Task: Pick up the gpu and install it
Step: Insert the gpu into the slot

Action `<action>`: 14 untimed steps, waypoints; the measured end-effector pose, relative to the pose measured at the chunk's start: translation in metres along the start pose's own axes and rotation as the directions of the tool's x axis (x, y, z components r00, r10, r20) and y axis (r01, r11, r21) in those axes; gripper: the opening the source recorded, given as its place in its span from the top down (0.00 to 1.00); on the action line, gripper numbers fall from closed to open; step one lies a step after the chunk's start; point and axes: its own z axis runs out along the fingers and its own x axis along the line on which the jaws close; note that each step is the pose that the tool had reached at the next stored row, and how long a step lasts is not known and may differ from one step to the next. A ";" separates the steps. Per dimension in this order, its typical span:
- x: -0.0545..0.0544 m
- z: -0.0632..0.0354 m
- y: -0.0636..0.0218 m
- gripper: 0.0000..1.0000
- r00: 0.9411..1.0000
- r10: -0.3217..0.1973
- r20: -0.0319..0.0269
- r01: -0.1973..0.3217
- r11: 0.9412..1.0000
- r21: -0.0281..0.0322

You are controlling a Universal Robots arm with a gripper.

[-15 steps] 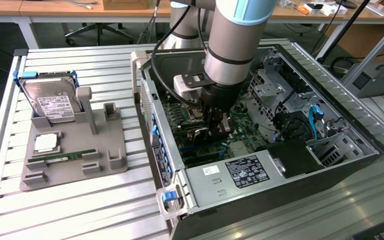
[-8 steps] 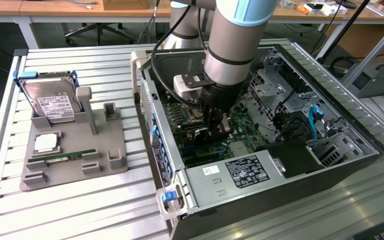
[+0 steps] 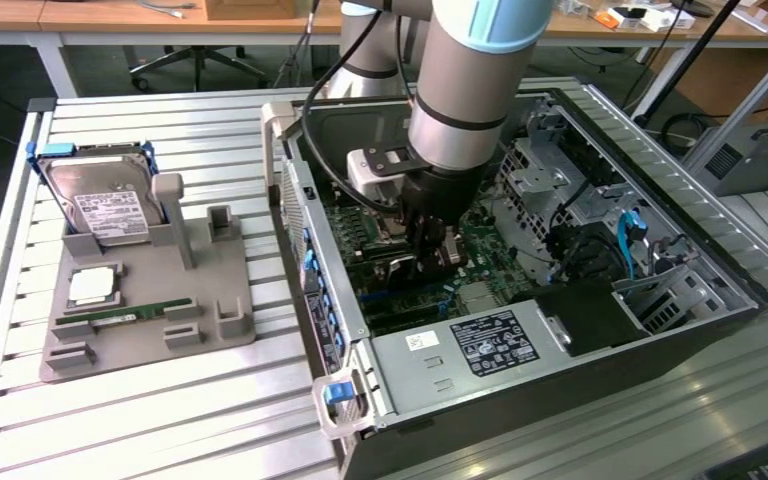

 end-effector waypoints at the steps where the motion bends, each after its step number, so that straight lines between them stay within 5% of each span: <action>1: 0.000 -0.0004 0.0000 0.73 1.000 0.000 0.000 0.000 1.000 0.000; 14: 0.000 0.0036 0.0001 0.73 1.000 0.000 0.002 0.000 1.000 0.000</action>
